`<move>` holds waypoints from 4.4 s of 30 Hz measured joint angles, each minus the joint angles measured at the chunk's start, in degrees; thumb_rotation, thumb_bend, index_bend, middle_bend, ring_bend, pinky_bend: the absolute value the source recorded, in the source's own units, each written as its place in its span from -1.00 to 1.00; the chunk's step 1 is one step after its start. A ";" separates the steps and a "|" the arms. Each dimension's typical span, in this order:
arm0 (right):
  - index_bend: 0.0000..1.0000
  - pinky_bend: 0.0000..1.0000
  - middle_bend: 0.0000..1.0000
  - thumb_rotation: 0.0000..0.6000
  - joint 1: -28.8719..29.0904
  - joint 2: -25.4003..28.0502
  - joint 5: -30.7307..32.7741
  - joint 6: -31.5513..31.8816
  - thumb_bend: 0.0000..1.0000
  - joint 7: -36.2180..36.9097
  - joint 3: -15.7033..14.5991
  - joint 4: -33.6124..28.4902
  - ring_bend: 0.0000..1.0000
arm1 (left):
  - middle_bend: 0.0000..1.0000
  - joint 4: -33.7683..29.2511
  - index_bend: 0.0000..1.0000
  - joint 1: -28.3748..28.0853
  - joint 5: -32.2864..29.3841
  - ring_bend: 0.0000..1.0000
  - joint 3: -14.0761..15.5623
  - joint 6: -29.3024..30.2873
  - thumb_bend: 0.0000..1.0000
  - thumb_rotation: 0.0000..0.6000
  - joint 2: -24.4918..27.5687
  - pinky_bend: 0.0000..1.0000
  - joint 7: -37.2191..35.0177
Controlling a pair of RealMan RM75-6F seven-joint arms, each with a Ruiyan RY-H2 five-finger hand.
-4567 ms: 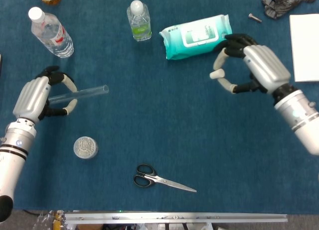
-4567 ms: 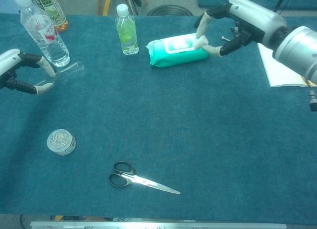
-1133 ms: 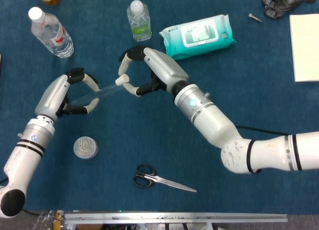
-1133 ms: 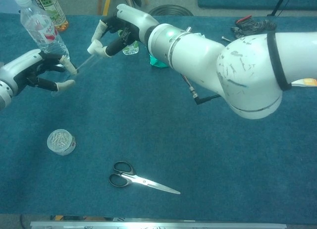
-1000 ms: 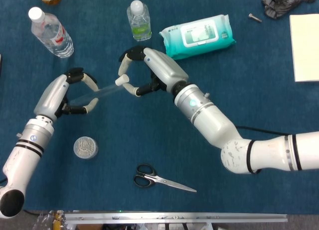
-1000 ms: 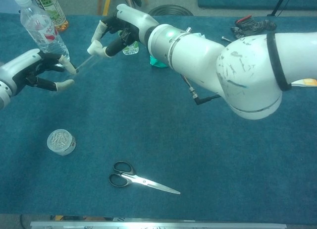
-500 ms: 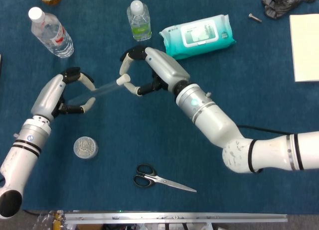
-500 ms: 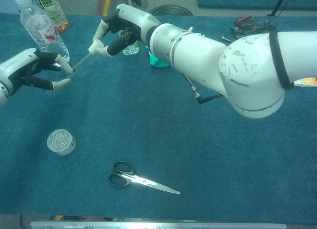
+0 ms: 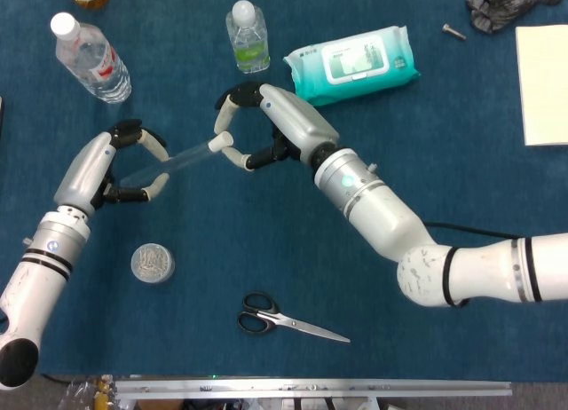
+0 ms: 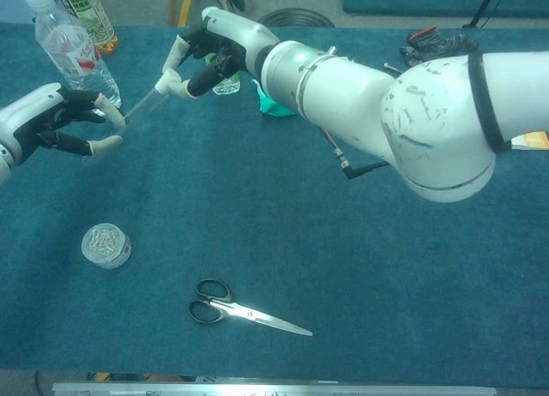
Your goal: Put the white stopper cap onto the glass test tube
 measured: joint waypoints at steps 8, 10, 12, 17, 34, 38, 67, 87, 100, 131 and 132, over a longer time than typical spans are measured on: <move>0.15 -0.81 -0.40 1.00 0.27 -0.41 0.37 -0.15 -0.41 0.22 -0.28 0.77 -0.76 | -0.35 -0.24 0.27 -0.11 0.04 -0.79 0.04 0.02 -0.35 1.00 -0.11 -0.71 0.24; 0.15 -0.81 -0.40 1.00 0.34 -0.48 0.41 -0.15 -0.41 0.25 -0.32 0.87 -0.76 | -0.35 -0.31 0.27 -0.13 0.01 -0.79 0.03 0.05 -0.35 1.00 -0.15 -0.71 0.31; 0.15 -0.81 -0.40 1.00 0.36 -0.51 0.46 -0.19 -0.41 0.31 -0.31 0.89 -0.75 | -0.35 -0.37 0.27 -0.13 0.01 -0.79 0.05 0.11 -0.35 1.00 -0.21 -0.71 0.46; 0.15 -0.81 -0.40 1.00 0.40 -0.61 0.47 -0.22 -0.41 0.46 -0.36 1.06 -0.75 | -0.35 -0.41 0.27 -0.26 -0.22 -0.79 0.18 0.03 -0.35 1.00 -0.54 -0.71 0.91; 0.15 -0.81 -0.40 1.00 0.71 -1.40 0.67 -0.58 -0.41 0.60 -0.80 1.69 -0.76 | -0.35 -1.10 0.27 -0.72 -0.82 -0.79 0.02 0.16 -0.35 1.00 -0.85 -0.71 2.28; 0.15 -0.81 -0.40 1.00 0.81 -1.68 0.71 -0.55 -0.41 0.48 -1.01 1.84 -0.76 | -0.35 -1.21 0.27 -0.75 -0.86 -0.79 0.01 0.25 -0.35 1.00 -0.86 -0.71 2.45; -0.13 -0.81 -0.47 1.00 0.52 -2.71 -1.82 -1.58 -0.42 0.95 -1.47 2.77 -0.75 | -0.35 -1.34 0.28 -0.53 -0.90 -0.79 0.20 0.21 -0.35 1.00 -0.58 -0.71 2.04; -0.32 -0.81 -0.51 1.00 -1.09 -1.63 -5.63 -2.04 -0.42 3.16 -1.03 1.76 -0.77 | -0.35 -0.56 0.28 -0.31 0.06 -0.80 0.67 -0.34 -0.35 1.00 0.03 -0.71 1.11; -0.32 -0.81 -0.51 1.00 -4.76 7.29 -9.51 -0.47 -0.42 2.63 -1.37 -6.83 -0.77 | -0.35 5.29 0.29 -0.47 8.52 -0.80 3.43 -2.63 -0.35 1.00 0.60 -0.71 -3.39; -0.32 -0.81 -0.52 1.00 -11.85 19.09 -16.45 -1.79 -0.42 9.26 -3.04 -11.71 -0.77 | -0.68 24.37 -0.32 -2.08 14.12 -1.00 8.29 -1.69 -0.35 1.00 -10.28 -0.78 2.38; -0.32 -0.81 -0.52 1.00 -12.03 19.33 -16.72 -1.77 -0.42 9.42 -3.07 -11.70 -0.77 | -0.69 23.96 -0.33 -1.99 14.22 -1.00 8.26 -1.28 -0.35 1.00 -9.90 -0.78 2.49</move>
